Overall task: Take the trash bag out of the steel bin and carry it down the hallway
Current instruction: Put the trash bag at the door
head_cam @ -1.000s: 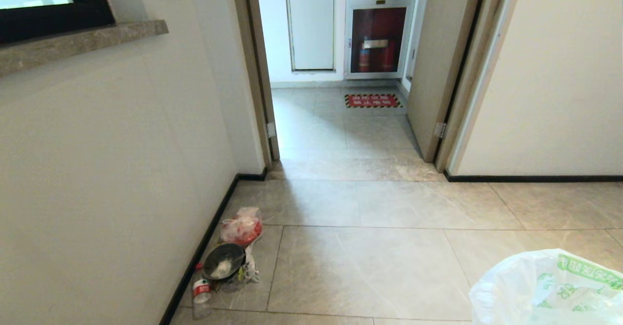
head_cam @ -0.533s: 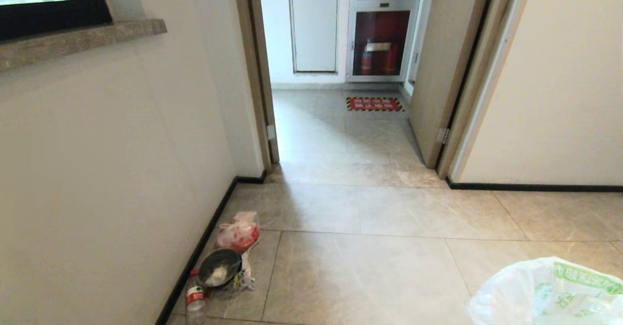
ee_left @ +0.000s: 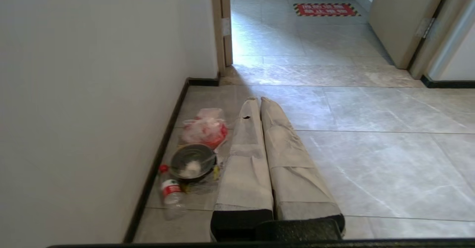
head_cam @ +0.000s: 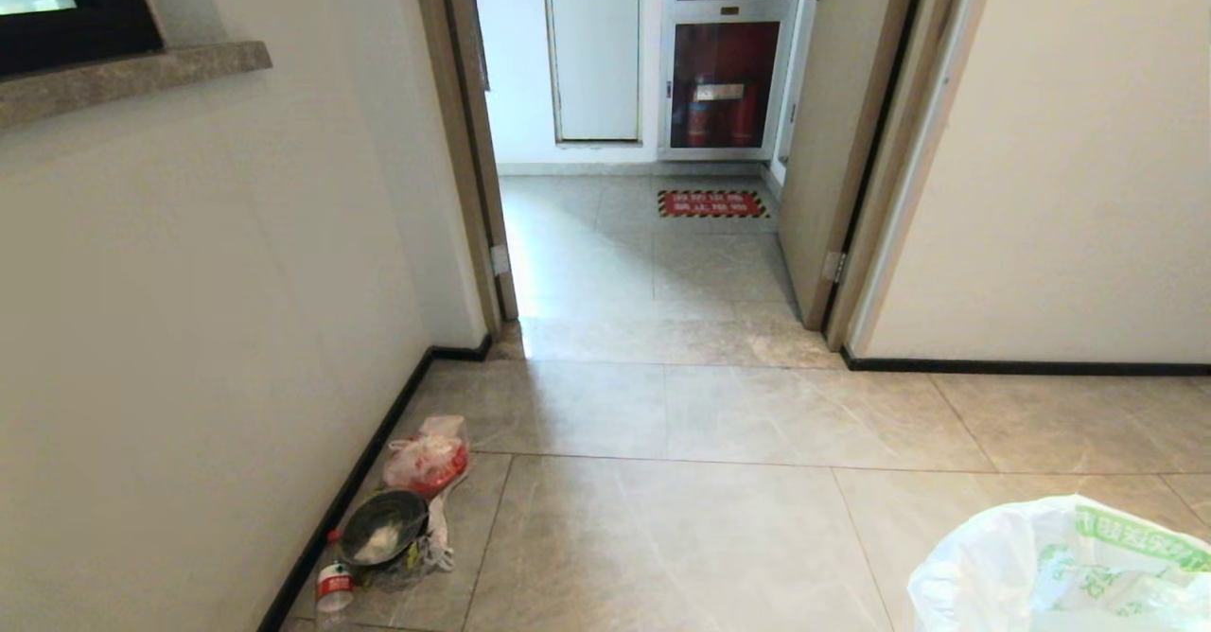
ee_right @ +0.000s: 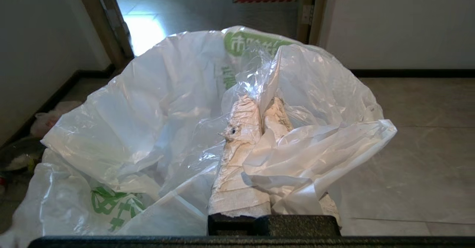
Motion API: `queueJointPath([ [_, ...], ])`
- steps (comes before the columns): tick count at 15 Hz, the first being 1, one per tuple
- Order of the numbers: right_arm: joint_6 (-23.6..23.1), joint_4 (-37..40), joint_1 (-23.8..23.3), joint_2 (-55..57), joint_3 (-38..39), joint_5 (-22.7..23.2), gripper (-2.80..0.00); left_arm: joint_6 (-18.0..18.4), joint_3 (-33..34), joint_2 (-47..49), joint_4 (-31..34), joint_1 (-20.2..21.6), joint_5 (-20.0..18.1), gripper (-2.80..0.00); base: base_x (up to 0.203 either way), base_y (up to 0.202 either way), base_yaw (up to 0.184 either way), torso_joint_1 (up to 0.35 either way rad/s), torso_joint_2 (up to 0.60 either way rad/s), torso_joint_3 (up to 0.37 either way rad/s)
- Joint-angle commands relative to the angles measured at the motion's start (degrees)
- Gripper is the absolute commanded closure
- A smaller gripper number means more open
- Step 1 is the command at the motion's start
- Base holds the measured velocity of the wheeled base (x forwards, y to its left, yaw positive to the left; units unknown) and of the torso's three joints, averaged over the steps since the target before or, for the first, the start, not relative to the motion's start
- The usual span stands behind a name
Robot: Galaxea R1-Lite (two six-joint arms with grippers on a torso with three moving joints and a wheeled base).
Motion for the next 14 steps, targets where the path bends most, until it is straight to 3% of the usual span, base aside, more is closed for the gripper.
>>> queueJointPath([
  [1, 0.01, 0.03, 0.00, -0.01, -0.06, -0.06, 0.00, -0.02, 0.00, -0.01, 0.05, 0.02, 0.00, 0.00, 0.000, -0.185, -0.003, 0.001, 0.00, 0.006],
  [3, 0.01, 0.00, 0.00, -0.01, -0.01, -0.01, 0.00, -0.02, 0.00, -0.01, 0.05, 0.02, -0.07, 0.00, 0.000, -0.142, -0.003, 0.001, 0.00, 0.002],
  [14, 0.00, 0.00, 0.00, 0.07, -0.05, -0.01, 0.00, 0.07, 0.00, -0.01, 0.03, 0.02, -0.09, 0.00, 0.000, 0.000, 0.007, 0.000, 0.00, 0.001],
])
